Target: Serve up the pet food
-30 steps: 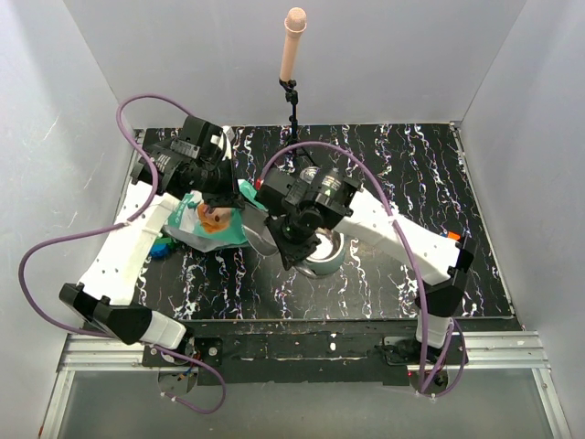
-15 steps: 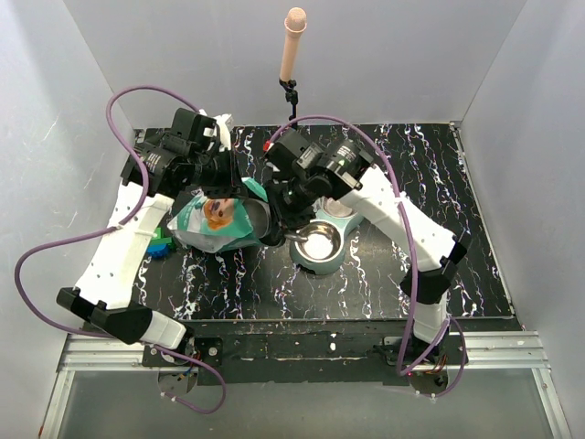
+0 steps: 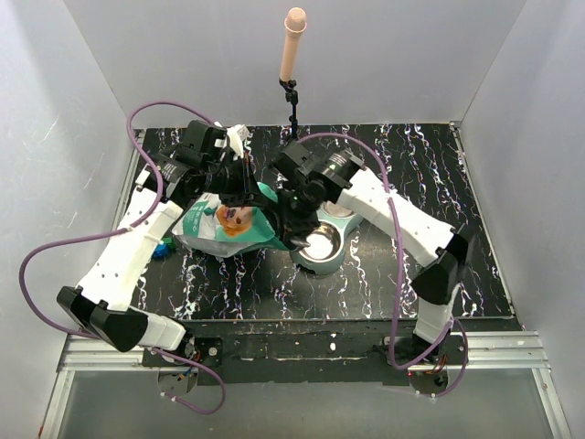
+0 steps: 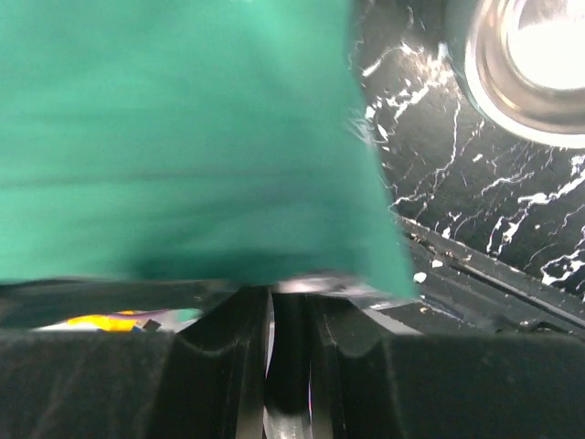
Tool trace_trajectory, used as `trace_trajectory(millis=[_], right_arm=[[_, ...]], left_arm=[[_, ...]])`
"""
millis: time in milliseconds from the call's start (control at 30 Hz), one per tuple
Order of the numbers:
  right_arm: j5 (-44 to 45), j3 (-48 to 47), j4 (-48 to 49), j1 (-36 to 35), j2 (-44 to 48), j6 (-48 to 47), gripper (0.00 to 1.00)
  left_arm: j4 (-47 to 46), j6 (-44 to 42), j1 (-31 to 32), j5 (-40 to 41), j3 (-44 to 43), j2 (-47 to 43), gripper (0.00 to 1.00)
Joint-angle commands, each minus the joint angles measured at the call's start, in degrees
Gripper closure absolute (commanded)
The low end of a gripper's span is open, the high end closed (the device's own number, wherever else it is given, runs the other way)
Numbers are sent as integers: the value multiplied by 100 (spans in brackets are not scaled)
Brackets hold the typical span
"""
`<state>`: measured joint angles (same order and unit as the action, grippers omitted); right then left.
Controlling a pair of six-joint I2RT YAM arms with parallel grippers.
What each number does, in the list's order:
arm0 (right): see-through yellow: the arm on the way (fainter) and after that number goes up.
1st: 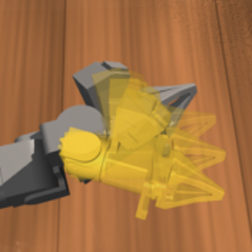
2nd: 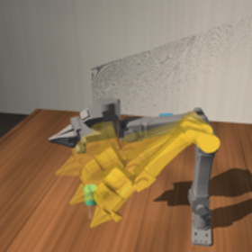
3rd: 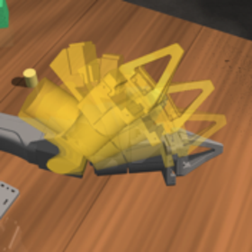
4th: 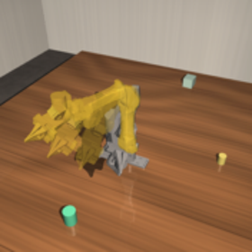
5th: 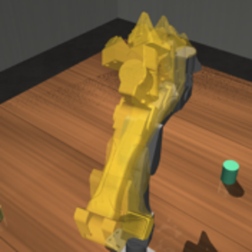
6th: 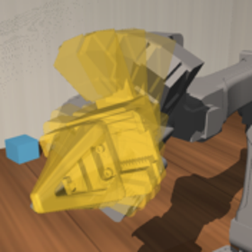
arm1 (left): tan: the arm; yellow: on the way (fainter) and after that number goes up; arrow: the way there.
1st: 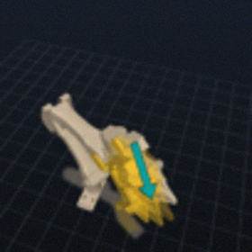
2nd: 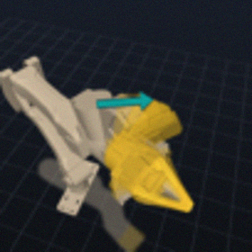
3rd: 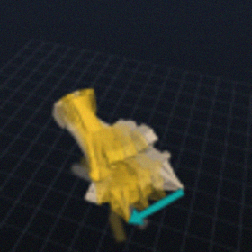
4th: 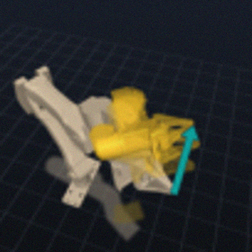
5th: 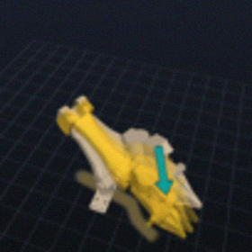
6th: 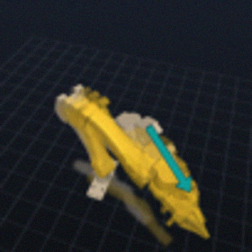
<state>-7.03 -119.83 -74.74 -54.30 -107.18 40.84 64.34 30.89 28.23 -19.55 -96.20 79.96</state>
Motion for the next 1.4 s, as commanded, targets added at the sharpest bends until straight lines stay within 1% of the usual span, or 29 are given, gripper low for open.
trace_trajectory(millis=[0,67,200,300,333,400,533,600,633,767,800,833,867,900,933,1000,1033,1067,1133,1167,1233,1267,1300,1367], right_arm=[[-361,1416,854,481,1101,441,99],[-160,1516,856,570,1199,530,99],[455,674,593,246,744,504,99],[667,-21,23,104,50,486,99],[859,-223,-144,78,-109,486,99],[1115,-400,-304,-18,-259,434,99],[1203,-558,-304,-45,-637,285,99],[1064,-655,-68,-54,-918,258,99],[819,-751,150,-71,-1093,258,99],[747,-1243,609,-203,-1989,126,99],[468,-1279,697,-221,-2157,65,99],[413,-1245,741,-256,-2219,12,99],[561,-1175,646,-300,-2168,3,99],[640,-913,714,-335,-1984,12,99],[624,-284,1020,-335,-1661,47,99],[431,1184,2195,-309,-791,274,99],[308,1608,2514,-274,-639,380,99],[211,1647,2691,-248,-716,416,99],[62,1001,2972,-282,-1267,241,99],[0,570,3183,-309,-1732,171,99],[-306,-632,3456,-318,-2314,4,99],[-447,-1073,3701,-318,-2438,-67,99],[-692,-1104,4252,-300,-2405,-67,99],[-1001,-484,5351,-248,-2081,20,99]], left_arm=[[-344,-179,-28,21,-337,-508,100],[-238,-312,-28,39,-346,-491,100],[-360,-234,-28,-276,-268,-464,100],[-676,12,-28,-514,-197,-429,100],[-746,91,-28,-567,-197,-394,100],[-826,188,-28,-620,-197,-376,100],[-721,425,-28,-287,83,-525,100],[-729,680,-28,-67,416,-718,100],[-843,794,-28,-58,636,-806,100],[-1203,1225,-28,-259,1296,-1044,100],[-1248,1278,-28,-373,1375,-983,100],[-1274,1313,-28,-478,1411,-922,100],[-1309,1323,-28,-584,1403,-834,100],[-1318,1323,-28,-672,1368,-755,100],[-1362,1314,-28,-742,1298,-676,100],[-1450,1305,-28,-831,1192,-553,100],[-1485,1357,-28,-875,1166,-517,100],[-1546,1410,-19,-953,1130,-482,100],[-1591,1612,-2,-1059,1104,-447,100],[-1643,1656,16,-1103,1130,-464,100],[-1652,1727,25,-1208,1148,-482,100],[-1652,1718,42,-1287,1139,-473,100],[-1652,1709,51,-1340,1113,-456,100],[-1644,1692,69,-1376,1086,-455,100]])
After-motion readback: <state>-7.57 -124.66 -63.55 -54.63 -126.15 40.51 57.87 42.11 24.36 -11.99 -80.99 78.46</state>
